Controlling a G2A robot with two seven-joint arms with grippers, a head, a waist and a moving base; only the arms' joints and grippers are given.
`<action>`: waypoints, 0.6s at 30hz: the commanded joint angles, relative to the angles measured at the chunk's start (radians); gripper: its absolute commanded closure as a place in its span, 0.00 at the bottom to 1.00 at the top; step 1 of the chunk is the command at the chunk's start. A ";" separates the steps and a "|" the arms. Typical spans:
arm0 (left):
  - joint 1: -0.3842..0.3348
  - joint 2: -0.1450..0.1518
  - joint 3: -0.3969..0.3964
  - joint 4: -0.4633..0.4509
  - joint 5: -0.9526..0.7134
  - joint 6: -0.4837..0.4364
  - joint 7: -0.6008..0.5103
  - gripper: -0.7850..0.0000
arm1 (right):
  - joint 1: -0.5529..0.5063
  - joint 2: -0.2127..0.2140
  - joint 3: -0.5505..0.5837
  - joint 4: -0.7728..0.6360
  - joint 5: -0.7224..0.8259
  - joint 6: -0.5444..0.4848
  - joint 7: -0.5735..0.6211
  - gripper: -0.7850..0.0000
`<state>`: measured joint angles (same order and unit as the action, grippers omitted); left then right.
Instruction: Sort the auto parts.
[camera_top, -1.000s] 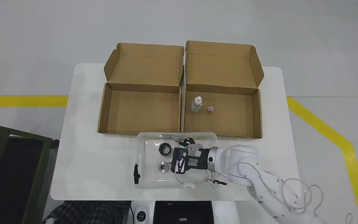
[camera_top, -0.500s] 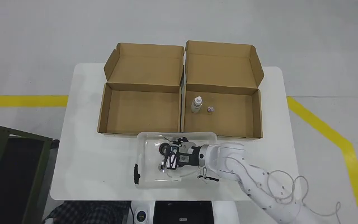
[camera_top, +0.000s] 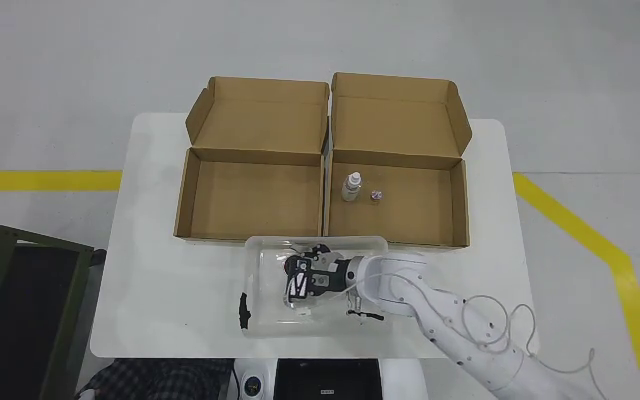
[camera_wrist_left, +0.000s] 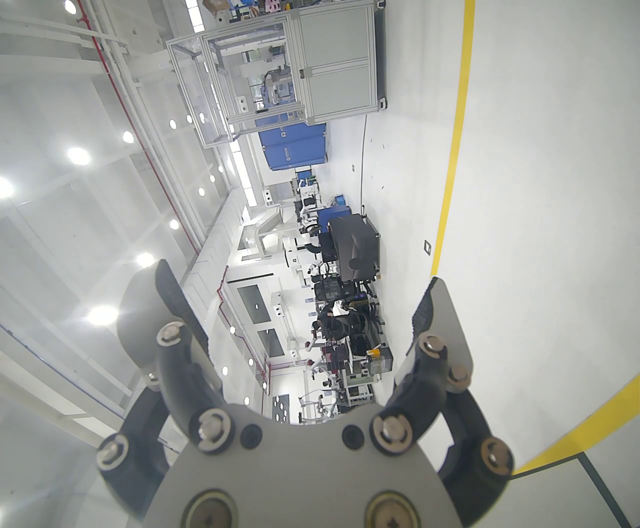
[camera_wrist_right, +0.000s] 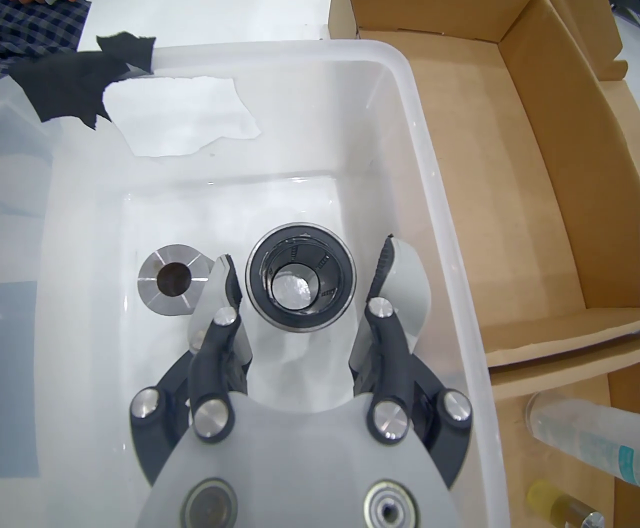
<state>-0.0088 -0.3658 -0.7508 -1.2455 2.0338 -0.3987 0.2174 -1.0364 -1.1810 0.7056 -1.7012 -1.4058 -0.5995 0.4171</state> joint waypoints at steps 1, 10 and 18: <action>0.000 0.000 0.000 0.000 0.000 0.000 0.000 0.00 | 0.005 -0.004 -0.006 0.010 0.000 0.000 0.000 0.39; 0.000 0.000 0.000 0.000 0.000 0.000 0.000 0.00 | 0.021 -0.020 -0.027 0.045 0.004 -0.004 -0.005 0.40; 0.000 0.000 0.000 0.000 0.000 0.000 0.000 0.00 | 0.021 -0.026 -0.019 0.062 0.025 -0.017 -0.024 0.71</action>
<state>-0.0088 -0.3658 -0.7508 -1.2455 2.0338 -0.3987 0.2174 -1.0147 -1.2067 0.6855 -1.6399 -1.3828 -0.6148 0.3946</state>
